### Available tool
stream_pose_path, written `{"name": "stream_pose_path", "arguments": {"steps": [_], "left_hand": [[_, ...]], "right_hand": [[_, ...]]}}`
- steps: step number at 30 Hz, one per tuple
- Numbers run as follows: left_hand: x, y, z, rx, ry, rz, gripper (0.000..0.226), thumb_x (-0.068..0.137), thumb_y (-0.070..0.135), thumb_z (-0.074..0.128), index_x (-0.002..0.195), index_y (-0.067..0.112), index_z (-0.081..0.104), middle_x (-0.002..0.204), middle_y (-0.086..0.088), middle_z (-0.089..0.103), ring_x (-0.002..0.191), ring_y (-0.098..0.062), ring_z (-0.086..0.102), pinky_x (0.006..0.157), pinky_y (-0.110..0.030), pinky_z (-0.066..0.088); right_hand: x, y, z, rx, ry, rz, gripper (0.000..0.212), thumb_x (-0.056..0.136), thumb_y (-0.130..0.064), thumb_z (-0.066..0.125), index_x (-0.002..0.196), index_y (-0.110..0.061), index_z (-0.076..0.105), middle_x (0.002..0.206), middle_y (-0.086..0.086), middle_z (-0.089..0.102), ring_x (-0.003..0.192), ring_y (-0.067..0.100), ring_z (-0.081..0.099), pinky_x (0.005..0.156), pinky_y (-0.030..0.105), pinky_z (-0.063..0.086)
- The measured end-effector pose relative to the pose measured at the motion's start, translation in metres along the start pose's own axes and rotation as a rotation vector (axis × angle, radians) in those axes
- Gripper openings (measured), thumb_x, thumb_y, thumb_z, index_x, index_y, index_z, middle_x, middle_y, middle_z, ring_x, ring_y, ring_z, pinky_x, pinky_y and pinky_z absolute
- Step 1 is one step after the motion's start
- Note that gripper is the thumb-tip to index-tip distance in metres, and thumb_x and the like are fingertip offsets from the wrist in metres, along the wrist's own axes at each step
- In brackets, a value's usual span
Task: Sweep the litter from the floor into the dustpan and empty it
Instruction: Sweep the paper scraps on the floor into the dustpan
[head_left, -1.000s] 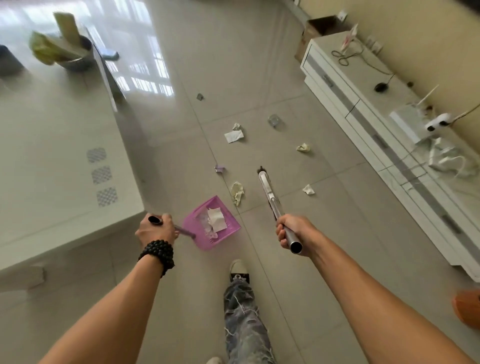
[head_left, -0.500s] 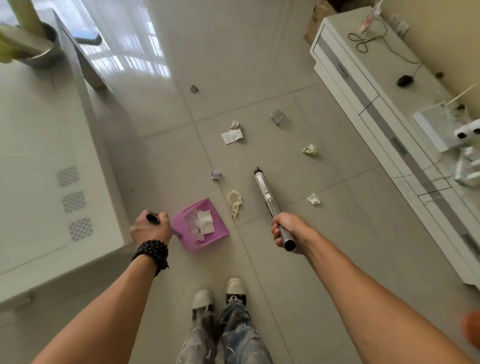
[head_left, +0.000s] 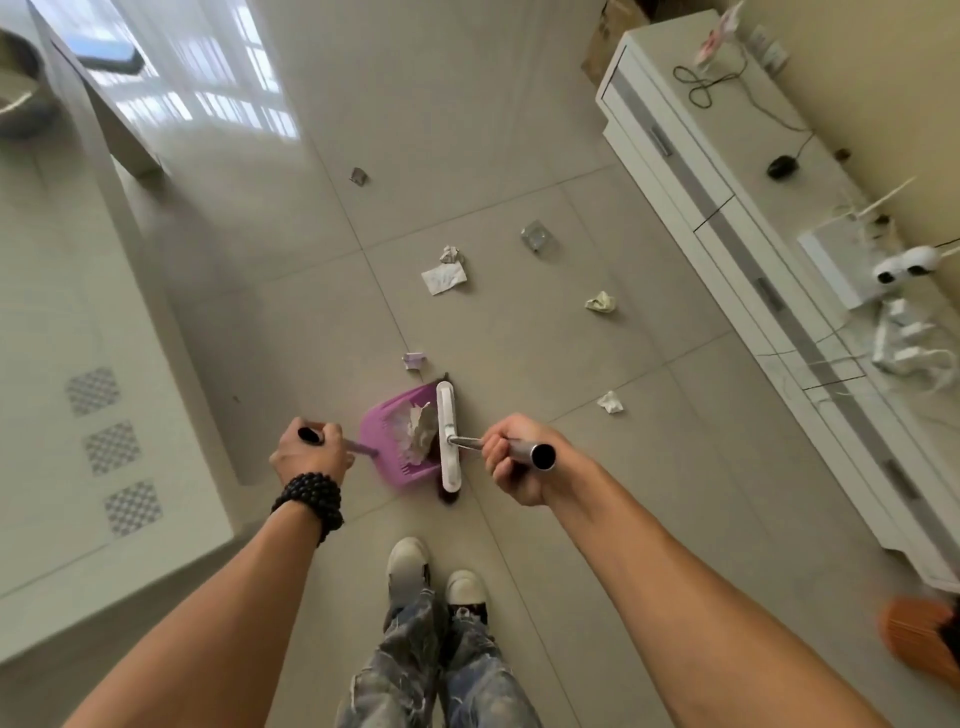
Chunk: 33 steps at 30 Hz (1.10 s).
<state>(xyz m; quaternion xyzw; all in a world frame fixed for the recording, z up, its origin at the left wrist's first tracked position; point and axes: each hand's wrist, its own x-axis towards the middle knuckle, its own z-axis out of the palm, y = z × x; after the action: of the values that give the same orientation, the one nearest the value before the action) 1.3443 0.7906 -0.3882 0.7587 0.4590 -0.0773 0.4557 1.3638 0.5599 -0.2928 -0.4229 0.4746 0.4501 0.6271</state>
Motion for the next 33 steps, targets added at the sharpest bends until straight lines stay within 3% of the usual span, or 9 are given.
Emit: {"name": "stream_pose_path", "arguments": {"steps": [7,10,14,17,21,27,31,33], "left_hand": [[0.037,0.026,-0.045,-0.052,0.048,-0.027,0.012,0.09,0.021,0.061,0.09,0.01,0.066,0.086,-0.019,0.078,0.066,-0.03,0.078,0.075,-0.041,0.066],[0.061,0.035,-0.069,-0.032,0.1,-0.023,0.018,0.089,0.025,0.059,0.087,0.008,0.066,0.082,-0.02,0.078,0.061,-0.029,0.077,0.067,-0.033,0.064],[0.092,0.037,-0.086,-0.017,0.134,-0.013,0.025,0.087,0.029,0.056,0.085,0.006,0.066,0.08,-0.022,0.077,0.07,-0.035,0.077,0.08,-0.046,0.065],[0.113,0.032,-0.083,0.031,0.122,0.005,0.029,0.085,0.032,0.054,0.086,0.005,0.065,0.081,-0.023,0.075,0.076,-0.04,0.076,0.082,-0.049,0.063],[0.125,0.036,-0.069,0.068,0.083,0.002,0.027,0.083,0.031,0.054,0.084,0.006,0.062,0.082,-0.023,0.074,0.073,-0.041,0.075,0.076,-0.05,0.064],[0.11,0.046,-0.041,0.021,0.035,-0.022,0.018,0.084,0.024,0.058,0.084,0.007,0.062,0.084,-0.023,0.075,0.07,-0.036,0.077,0.073,-0.051,0.066],[0.095,0.066,-0.018,0.052,-0.021,0.006,0.018,0.086,0.025,0.057,0.088,0.008,0.064,0.089,-0.02,0.075,0.079,-0.037,0.076,0.08,-0.048,0.064],[0.087,0.075,-0.01,0.04,-0.033,0.004,0.014,0.087,0.022,0.058,0.089,0.01,0.065,0.088,-0.019,0.075,0.072,-0.031,0.077,0.073,-0.039,0.065]], "right_hand": [[-0.018,-0.043,0.035,-0.114,0.081,-0.079,0.028,0.094,-0.006,0.035,0.069,-0.018,0.041,0.038,-0.007,0.042,0.023,0.002,0.038,0.026,0.007,0.026],[-0.003,-0.054,0.056,-0.267,0.16,-0.14,0.022,0.093,-0.004,0.036,0.076,-0.017,0.041,0.053,-0.004,0.042,0.022,0.003,0.04,0.027,0.009,0.03],[0.025,-0.067,0.064,-0.37,0.24,-0.173,0.02,0.093,-0.002,0.038,0.077,-0.013,0.044,0.059,0.0,0.041,0.02,0.005,0.039,0.028,0.008,0.032],[0.048,-0.07,0.068,-0.401,0.261,-0.151,0.024,0.094,-0.004,0.039,0.072,-0.012,0.043,0.058,0.001,0.041,0.019,0.006,0.038,0.028,0.009,0.031],[0.069,-0.064,0.079,-0.404,0.215,-0.061,0.029,0.095,-0.006,0.036,0.068,-0.015,0.039,0.056,-0.001,0.039,0.019,0.005,0.037,0.027,0.008,0.03],[0.055,-0.069,0.095,-0.409,0.086,0.083,0.024,0.095,-0.007,0.037,0.073,-0.016,0.043,0.037,-0.006,0.041,0.021,0.003,0.036,0.026,0.007,0.027],[0.026,-0.103,0.067,-0.407,0.014,0.143,0.027,0.095,-0.013,0.04,0.069,-0.016,0.044,0.037,-0.009,0.044,0.022,0.001,0.04,0.025,0.008,0.026],[0.01,-0.118,0.045,-0.383,0.01,0.15,0.026,0.096,-0.014,0.042,0.07,-0.014,0.045,0.038,-0.008,0.045,0.022,0.002,0.041,0.024,0.009,0.028]]}}
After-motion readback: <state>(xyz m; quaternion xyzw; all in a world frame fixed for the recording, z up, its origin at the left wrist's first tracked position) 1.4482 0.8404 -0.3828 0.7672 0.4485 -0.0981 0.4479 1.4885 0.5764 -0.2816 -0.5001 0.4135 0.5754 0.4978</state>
